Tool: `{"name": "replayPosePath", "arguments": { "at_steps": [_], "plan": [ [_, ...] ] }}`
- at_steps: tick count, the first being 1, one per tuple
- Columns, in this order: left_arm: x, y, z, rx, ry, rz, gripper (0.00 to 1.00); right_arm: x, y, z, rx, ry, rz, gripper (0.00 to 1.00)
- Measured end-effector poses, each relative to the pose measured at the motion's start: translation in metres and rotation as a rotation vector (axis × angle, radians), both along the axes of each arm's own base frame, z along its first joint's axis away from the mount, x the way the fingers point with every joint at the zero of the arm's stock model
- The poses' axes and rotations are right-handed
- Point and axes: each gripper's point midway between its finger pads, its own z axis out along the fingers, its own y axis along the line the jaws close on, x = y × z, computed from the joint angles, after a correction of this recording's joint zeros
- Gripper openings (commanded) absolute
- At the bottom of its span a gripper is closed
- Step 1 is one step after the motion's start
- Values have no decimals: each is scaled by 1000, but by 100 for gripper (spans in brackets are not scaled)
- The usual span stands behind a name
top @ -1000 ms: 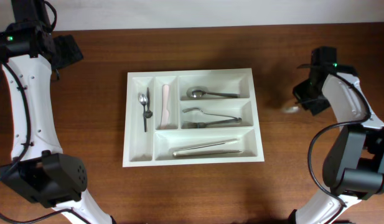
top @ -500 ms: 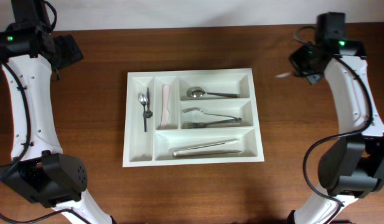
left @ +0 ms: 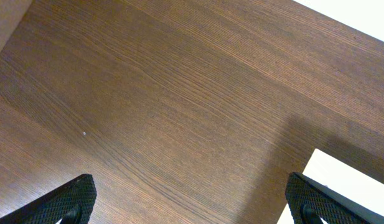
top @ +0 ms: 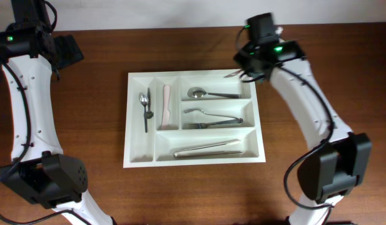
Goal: Pack container
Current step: 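Lift the teaspoon and carry it left over the tray's upper compartment, then lower the teaspoon into the upper compartment and open the right gripper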
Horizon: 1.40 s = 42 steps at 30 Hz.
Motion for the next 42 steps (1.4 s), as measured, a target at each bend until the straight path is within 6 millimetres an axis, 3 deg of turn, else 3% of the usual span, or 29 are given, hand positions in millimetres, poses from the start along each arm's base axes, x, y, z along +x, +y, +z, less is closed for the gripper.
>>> {"name": "replayPosePath", "arguments": {
  "at_steps": [4, 10, 18, 27, 42],
  "plan": [
    [0, 0, 0, 0, 0, 0, 99, -8, 26, 3, 2, -31, -117, 4],
    [0, 0, 0, 0, 0, 0, 99, -16, 50, 0, 39, -66, -267, 4],
    [0, 0, 0, 0, 0, 0, 99, -9, 55, -39, 54, -16, -352, 4],
    [0, 0, 0, 0, 0, 0, 99, 5, 74, -64, 130, 0, -346, 4],
    [0, 0, 0, 0, 0, 0, 99, -2, 94, -105, 153, 103, -312, 4]
  ]
}}
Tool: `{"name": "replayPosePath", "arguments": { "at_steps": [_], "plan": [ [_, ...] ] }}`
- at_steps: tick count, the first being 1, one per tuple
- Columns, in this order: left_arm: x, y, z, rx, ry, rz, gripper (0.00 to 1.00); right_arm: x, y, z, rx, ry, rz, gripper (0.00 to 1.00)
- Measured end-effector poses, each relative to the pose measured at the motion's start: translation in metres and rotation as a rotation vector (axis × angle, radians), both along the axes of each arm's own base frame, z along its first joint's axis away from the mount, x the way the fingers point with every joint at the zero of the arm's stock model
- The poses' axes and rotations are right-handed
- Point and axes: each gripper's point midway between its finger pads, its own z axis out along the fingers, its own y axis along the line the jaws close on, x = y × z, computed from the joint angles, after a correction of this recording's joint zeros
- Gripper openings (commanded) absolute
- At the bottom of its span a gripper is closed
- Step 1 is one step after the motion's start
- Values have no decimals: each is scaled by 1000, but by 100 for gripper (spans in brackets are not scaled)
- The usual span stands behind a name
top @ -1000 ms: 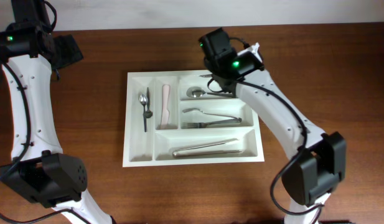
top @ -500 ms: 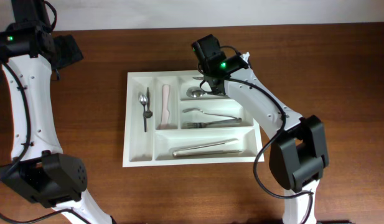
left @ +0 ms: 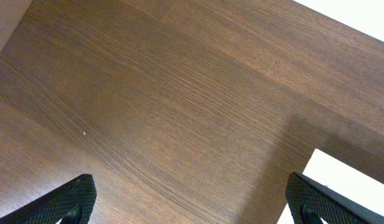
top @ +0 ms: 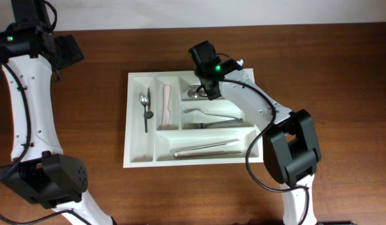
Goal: Pack container
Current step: 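Lower the teaspoon into the upper compartment and open the right gripper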
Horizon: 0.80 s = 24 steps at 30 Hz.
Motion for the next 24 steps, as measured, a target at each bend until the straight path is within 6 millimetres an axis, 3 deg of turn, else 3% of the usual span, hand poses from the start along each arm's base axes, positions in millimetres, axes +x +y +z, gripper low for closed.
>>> {"name": "replayPosePath", "arguments": {
  "at_steps": [7, 24],
  "plan": [
    [0, 0, 0, 0, 0, 0, 99, -5, 9, -4, 4, 9, 20, 4],
    [0, 0, 0, 0, 0, 0, 99, -7, 8, -5, -2, 19, 21, 4]
  ]
}}
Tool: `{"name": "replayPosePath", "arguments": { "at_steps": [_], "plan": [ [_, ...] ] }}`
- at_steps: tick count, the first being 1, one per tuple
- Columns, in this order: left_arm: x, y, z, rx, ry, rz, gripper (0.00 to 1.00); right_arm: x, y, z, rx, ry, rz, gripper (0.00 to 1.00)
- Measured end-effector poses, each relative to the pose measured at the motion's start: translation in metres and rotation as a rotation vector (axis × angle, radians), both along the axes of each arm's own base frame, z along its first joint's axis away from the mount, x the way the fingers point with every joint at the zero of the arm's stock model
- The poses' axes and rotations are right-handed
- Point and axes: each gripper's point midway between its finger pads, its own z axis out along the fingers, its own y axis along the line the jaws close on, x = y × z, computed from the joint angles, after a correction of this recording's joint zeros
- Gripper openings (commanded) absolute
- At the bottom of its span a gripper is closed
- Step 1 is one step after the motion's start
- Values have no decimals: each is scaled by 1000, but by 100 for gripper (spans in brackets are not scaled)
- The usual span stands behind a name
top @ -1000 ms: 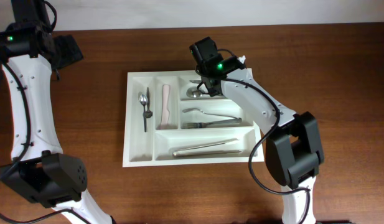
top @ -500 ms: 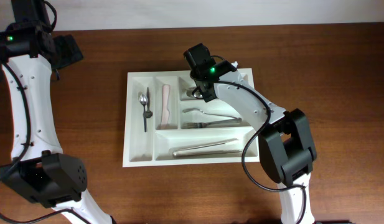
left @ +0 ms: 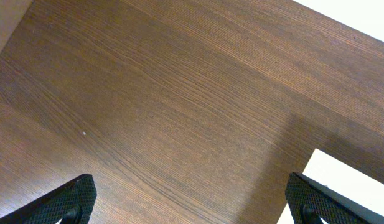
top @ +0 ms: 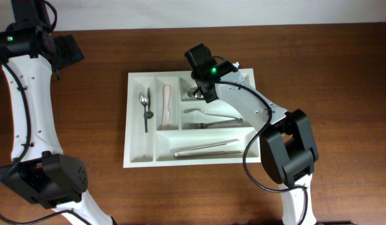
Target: Pack container
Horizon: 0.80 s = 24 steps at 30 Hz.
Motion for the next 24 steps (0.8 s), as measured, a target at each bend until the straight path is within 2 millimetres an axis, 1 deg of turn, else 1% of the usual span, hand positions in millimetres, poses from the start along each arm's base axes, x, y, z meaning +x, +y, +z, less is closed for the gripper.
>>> {"name": "replayPosePath", "arguments": {
  "at_steps": [7, 14, 24],
  "plan": [
    [0, 0, 0, 0, 0, 0, 99, 0, 0, -2, -2, 4, 0, 4],
    [0, 0, 0, 0, 0, 0, 99, 0, 0, -2, -2, 4, 0, 14],
    [0, 0, 0, 0, 0, 0, 99, 1, 1, -1, 2, -4, 1, 13]
  ]
}}
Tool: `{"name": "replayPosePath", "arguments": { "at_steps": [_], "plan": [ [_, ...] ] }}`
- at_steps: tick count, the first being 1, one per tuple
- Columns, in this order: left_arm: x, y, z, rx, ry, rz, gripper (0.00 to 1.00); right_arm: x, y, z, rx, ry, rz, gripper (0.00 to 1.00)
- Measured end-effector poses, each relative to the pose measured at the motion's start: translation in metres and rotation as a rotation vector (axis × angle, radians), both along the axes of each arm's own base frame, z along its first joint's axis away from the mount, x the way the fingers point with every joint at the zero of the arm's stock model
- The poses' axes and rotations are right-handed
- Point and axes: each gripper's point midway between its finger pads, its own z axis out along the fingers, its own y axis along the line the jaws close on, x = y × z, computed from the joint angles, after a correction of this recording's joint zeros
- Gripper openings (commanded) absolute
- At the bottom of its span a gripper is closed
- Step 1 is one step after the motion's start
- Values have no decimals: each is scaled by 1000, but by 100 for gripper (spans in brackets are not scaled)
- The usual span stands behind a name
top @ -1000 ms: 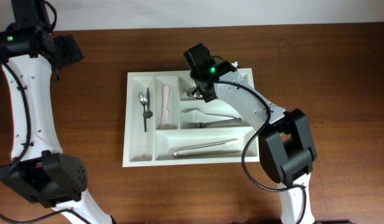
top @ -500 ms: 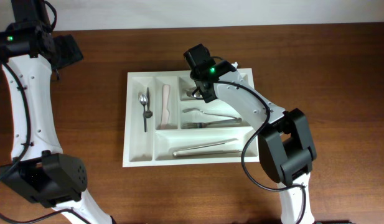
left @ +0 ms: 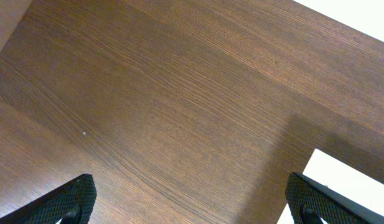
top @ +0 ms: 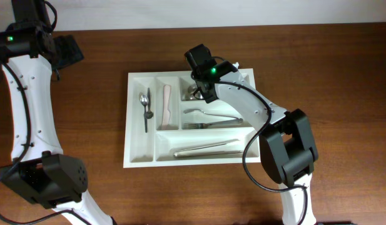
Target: Pack container
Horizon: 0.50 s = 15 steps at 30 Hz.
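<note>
The white cutlery tray (top: 126, 120) lies mid-table, and its corner (left: 350, 180) shows in the left wrist view. A spoon and a dark utensil (top: 146, 109) lie in its left slot, and a pale-handled piece (top: 166, 103) lies beside them. Forks (top: 211, 119) fill the middle right slot. A long utensil (top: 208, 148) lies in the bottom slot. My right gripper (top: 196, 89) hangs over the left end of the top right slot, above a spoon bowl (top: 191, 95); the arm hides its jaws. My left gripper (left: 192, 202) is open over bare wood, left of the tray.
Dark wooden table (top: 80, 137) all round the tray. The table's far edge meets a white wall (top: 149, 12) just behind the tray. My left arm (top: 27, 94) runs along the left side, and my right arm (top: 255, 109) crosses the tray's upper right.
First my right gripper was beyond the tray's top right corner with a silver utensil tip showing at its fingers. Then it was over the left end of the top right slot, and it has stayed there. My left gripper has stayed open at the far left.
</note>
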Motion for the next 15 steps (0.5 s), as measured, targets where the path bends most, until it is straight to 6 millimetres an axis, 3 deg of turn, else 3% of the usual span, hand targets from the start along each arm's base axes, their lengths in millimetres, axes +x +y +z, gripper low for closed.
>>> {"name": "replayPosePath", "arguments": {
  "at_steps": [6, 9, 13, 15],
  "plan": [
    [0, 0, 0, 0, 0, 0, 99, 12, 0, 8, -21, -47, 61, 12],
    [0, 0, 0, 0, 0, 0, 99, 21, -12, 16, -67, -72, 96, 14],
    [0, 0, 0, 0, 0, 0, 99, 31, -49, 37, -186, -105, 133, 35],
    [0, 0, 0, 0, 0, 0, 99, 32, -74, 57, -257, -116, 157, 55]
  ]
}}
